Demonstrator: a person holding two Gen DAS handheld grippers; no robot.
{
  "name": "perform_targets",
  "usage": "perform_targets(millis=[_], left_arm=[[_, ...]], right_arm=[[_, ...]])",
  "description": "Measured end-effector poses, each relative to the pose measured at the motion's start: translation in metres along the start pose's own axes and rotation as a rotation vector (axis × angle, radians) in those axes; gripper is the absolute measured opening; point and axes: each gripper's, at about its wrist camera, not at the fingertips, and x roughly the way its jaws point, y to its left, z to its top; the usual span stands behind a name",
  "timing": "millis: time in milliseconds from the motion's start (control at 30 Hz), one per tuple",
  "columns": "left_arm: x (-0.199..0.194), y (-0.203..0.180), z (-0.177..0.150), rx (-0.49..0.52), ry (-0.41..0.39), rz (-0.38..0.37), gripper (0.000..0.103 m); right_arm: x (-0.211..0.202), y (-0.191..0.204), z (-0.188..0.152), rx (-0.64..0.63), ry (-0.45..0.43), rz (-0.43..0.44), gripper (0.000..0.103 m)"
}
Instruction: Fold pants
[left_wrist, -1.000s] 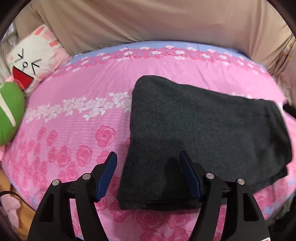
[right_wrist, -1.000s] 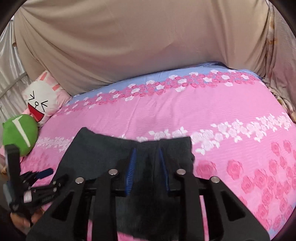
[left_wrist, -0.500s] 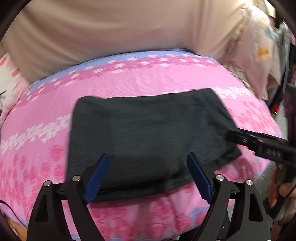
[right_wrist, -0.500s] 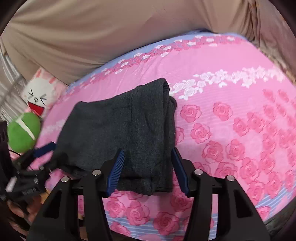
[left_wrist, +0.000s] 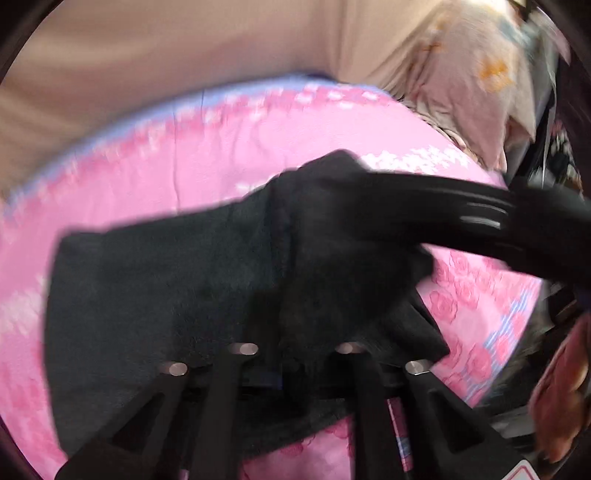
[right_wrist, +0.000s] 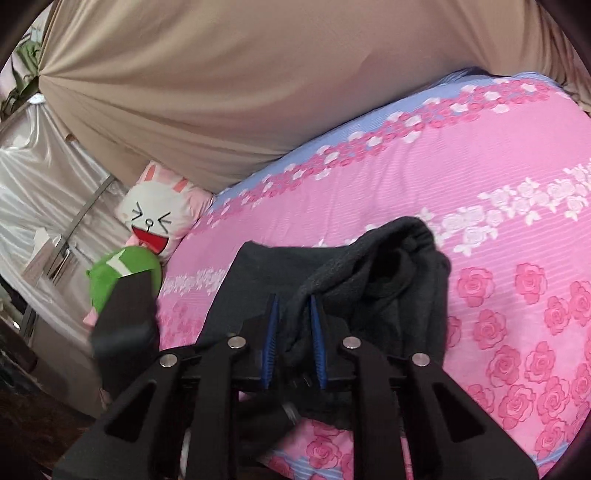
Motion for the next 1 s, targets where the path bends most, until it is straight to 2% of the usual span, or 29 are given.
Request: perform_targets(millis=[33, 100, 200, 333, 400, 433, 533, 600, 633, 700, 733, 767, 800, 833, 867, 933, 967, 1000], left_arm=[[-0.005, 0.014, 0.006, -0.049, -0.013, -0.013, 0.007], [-0.036, 0.039, 0.020, -0.093, -0.110, 0.024, 0.006], [-0.069, 0.058, 0.036, -0.115, -0.186, 0.053, 0.006], [-0.086, 0.061, 0.055, -0.110, -0.211, 0.049, 0.006], [-0.089, 0.059, 0.062, -0.094, -0.209, 0.039, 0.006], [-0.091, 0.055, 0.067, -0.086, -0.206, 0.033, 0.006], [-0.099, 0.050, 0.071, -0.066, -0.211, 0.045, 0.006], [-0.108, 0.045, 0.069, -0.047, -0.232, 0.035, 0.006], [-0.113, 0.041, 0.067, -0.041, -0.242, 0.028, 0.006], [-0.113, 0.037, 0.065, -0.037, -0.248, 0.025, 0.006], [-0.108, 0.036, 0.065, -0.040, -0.236, 0.020, 0.006], [-0.102, 0.037, 0.064, -0.045, -0.223, 0.017, 0.006], [-0.096, 0.038, 0.064, -0.052, -0.206, 0.016, 0.006], [-0.090, 0.040, 0.064, -0.063, -0.192, 0.017, 0.006], [-0.087, 0.041, 0.064, -0.067, -0.185, 0.016, 0.006], [-0.086, 0.041, 0.064, -0.065, -0.186, 0.023, 0.006], [-0.086, 0.041, 0.065, -0.064, -0.191, 0.024, 0.006], [-0.087, 0.041, 0.066, -0.062, -0.194, 0.023, 0.006]], right_arm=[[-0.006, 0.000, -0.001, -0.010, -0.021, -0.035, 0.020], [-0.018, 0.002, -0.004, -0.063, -0.041, -0.125, 0.028], [-0.009, 0.011, -0.014, -0.173, 0.037, -0.217, 0.037], [0.036, 0.010, -0.028, -0.264, 0.144, -0.305, 0.044], [0.050, 0.002, -0.032, -0.259, 0.167, -0.311, 0.047], [0.057, -0.002, -0.034, -0.249, 0.171, -0.308, 0.046], [0.057, -0.006, -0.028, -0.231, 0.150, -0.286, 0.009], [0.025, 0.003, -0.014, -0.195, 0.053, -0.161, 0.000], [0.007, 0.007, -0.007, -0.190, 0.001, -0.121, 0.000], [-0.015, 0.009, 0.001, -0.210, -0.058, -0.119, 0.000], [-0.013, 0.003, 0.001, -0.216, -0.049, -0.151, 0.000], [-0.003, -0.008, -0.001, -0.226, -0.021, -0.229, 0.002], [0.008, -0.028, -0.005, -0.202, 0.012, -0.351, 0.004], [0.012, -0.042, -0.007, -0.140, 0.043, -0.353, 0.004], [0.012, -0.048, -0.009, -0.089, 0.052, -0.295, 0.004], [0.003, -0.047, -0.011, -0.030, 0.016, -0.131, 0.013], [0.004, -0.041, -0.010, -0.042, 0.008, -0.101, 0.024], [0.006, -0.033, -0.008, -0.061, -0.001, -0.091, 0.040]])
